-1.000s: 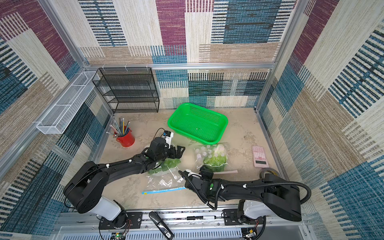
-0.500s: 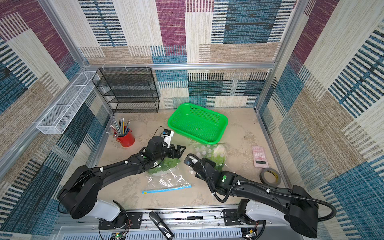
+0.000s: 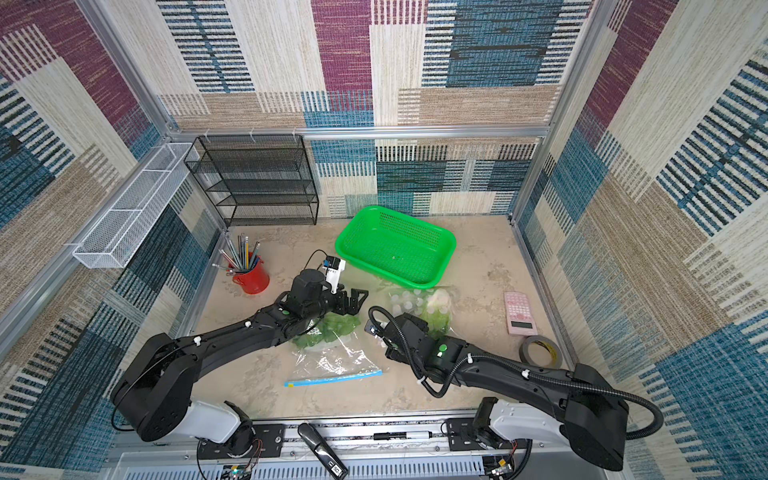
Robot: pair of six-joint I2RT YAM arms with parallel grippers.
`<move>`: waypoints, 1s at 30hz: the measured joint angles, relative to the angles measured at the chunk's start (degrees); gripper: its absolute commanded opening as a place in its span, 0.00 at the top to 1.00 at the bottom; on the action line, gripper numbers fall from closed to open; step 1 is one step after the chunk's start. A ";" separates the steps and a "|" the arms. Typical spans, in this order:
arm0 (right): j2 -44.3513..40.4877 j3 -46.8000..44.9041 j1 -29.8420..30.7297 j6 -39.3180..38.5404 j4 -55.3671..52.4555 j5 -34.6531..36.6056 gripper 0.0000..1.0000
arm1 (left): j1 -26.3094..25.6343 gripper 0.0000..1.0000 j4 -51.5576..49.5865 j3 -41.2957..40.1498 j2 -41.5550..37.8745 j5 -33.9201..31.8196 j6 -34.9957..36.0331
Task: Open the zip-top bag and take out the chinese cabbages
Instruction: Adjust the zipper food storage bag at the center of the board.
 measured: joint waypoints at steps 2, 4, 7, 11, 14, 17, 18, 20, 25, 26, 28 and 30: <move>1.73 -0.37 1.29 -0.24 0.42 0.11 0.22 | 0.04 0.01 -0.22 0.00 0.11 0.02 -0.02; 3.08 -1.05 2.23 -0.31 1.46 0.11 0.22 | 0.24 0.01 -0.37 0.00 0.11 0.04 -0.02; 4.76 -2.34 2.43 -0.61 2.10 1.27 0.22 | 0.39 0.01 -0.50 0.00 0.04 0.04 -0.02; 7.61 -3.52 2.49 -1.57 5.09 5.27 0.24 | 0.50 0.01 -0.85 -0.24 0.02 0.04 -0.02; 10.54 -4.35 2.32 -2.71 7.69 8.48 0.30 | 0.50 0.01 -0.83 -0.50 -0.02 0.04 -0.07; 12.50 -4.63 1.88 -3.76 10.05 11.41 0.40 | 0.50 0.01 -0.94 -0.81 -0.33 0.07 -0.20; 12.81 -4.72 1.64 -4.00 11.15 12.33 0.43 | 0.50 0.01 -0.90 -0.94 -0.55 0.07 -0.22; 12.96 -5.11 1.33 -4.37 12.72 13.68 0.55 | 0.50 0.01 -0.85 -1.09 -0.83 0.07 -0.22; 9.22 -5.07 -0.37 -3.80 13.31 13.11 0.80 | 0.63 0.02 -0.92 -1.25 -1.20 0.17 -0.22; 7.48 -4.72 -0.74 -3.34 13.33 12.39 0.82 | 0.63 0.02 -0.94 -1.25 -1.31 0.28 -0.22; 4.72 -4.37 -1.03 -2.54 13.35 10.58 0.86 | 0.63 0.03 -0.92 -1.31 -1.51 0.37 -0.20; 1.97 -3.87 -2.05 -1.42 13.11 7.34 0.88 | 0.61 0.05 -0.85 -1.33 -1.64 1.01 0.11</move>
